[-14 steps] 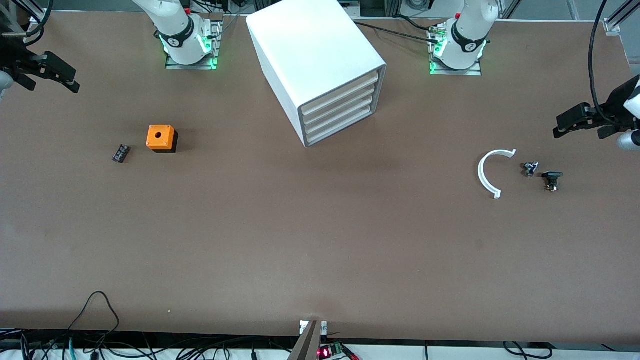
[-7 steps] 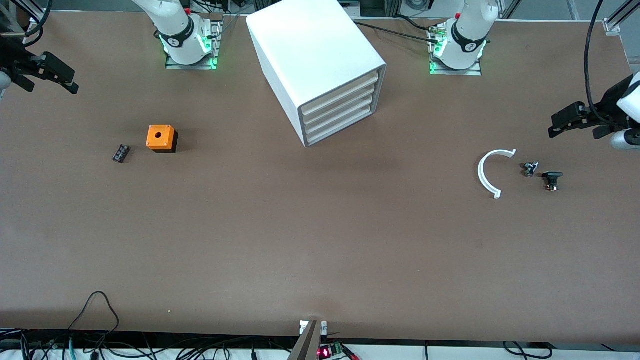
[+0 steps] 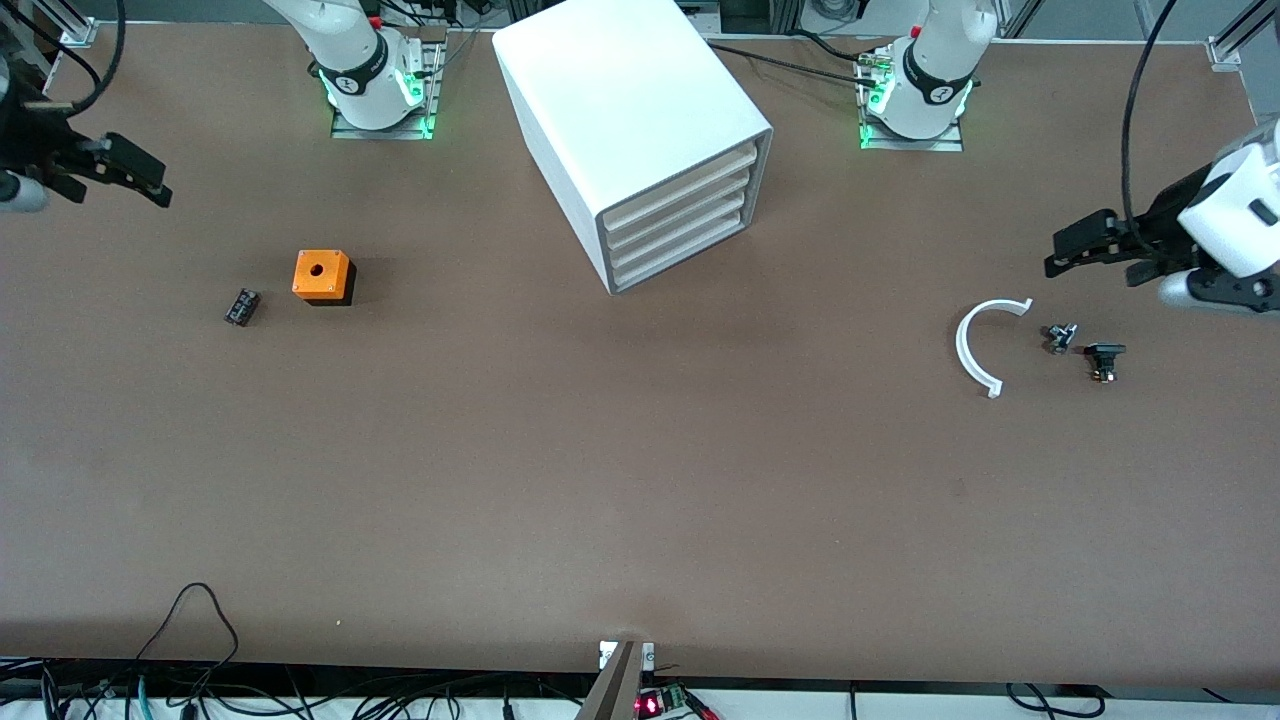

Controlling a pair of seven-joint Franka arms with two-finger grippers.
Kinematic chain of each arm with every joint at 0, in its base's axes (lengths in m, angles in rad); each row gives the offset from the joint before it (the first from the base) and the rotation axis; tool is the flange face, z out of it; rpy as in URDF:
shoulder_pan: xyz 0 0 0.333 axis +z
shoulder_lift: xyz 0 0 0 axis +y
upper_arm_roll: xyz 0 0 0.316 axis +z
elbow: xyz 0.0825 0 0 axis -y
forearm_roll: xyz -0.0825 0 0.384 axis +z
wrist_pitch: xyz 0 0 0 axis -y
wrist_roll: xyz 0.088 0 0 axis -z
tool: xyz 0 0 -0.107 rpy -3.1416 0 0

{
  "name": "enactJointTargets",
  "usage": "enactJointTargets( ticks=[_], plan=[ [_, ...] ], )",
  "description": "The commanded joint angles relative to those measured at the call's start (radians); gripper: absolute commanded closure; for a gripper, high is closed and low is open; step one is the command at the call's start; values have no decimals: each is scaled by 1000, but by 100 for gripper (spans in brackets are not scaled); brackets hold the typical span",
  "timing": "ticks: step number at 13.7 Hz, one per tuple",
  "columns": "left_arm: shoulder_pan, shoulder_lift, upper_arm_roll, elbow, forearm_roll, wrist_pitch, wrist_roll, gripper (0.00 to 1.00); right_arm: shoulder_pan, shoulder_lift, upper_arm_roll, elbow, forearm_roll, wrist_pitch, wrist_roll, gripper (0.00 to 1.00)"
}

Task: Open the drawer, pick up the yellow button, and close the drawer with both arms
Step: 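Reach the left gripper toward the front of the cabinet's top drawer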

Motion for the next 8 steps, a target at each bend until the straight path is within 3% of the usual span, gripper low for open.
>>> enactJointTargets(
  ticks=[1,5,8],
  plan=[
    [-45,48,-37,-57,-22,11,20,0,33,142,10,114,13,-20,-15,0],
    [-45,116,-64,-89,-77,-7,20,0,41,171,10,149,19,-66,-5,0],
    [-39,177,-64,-105,-247,-42,57,0,44,171,11,152,19,-64,-11,0]
  ],
)
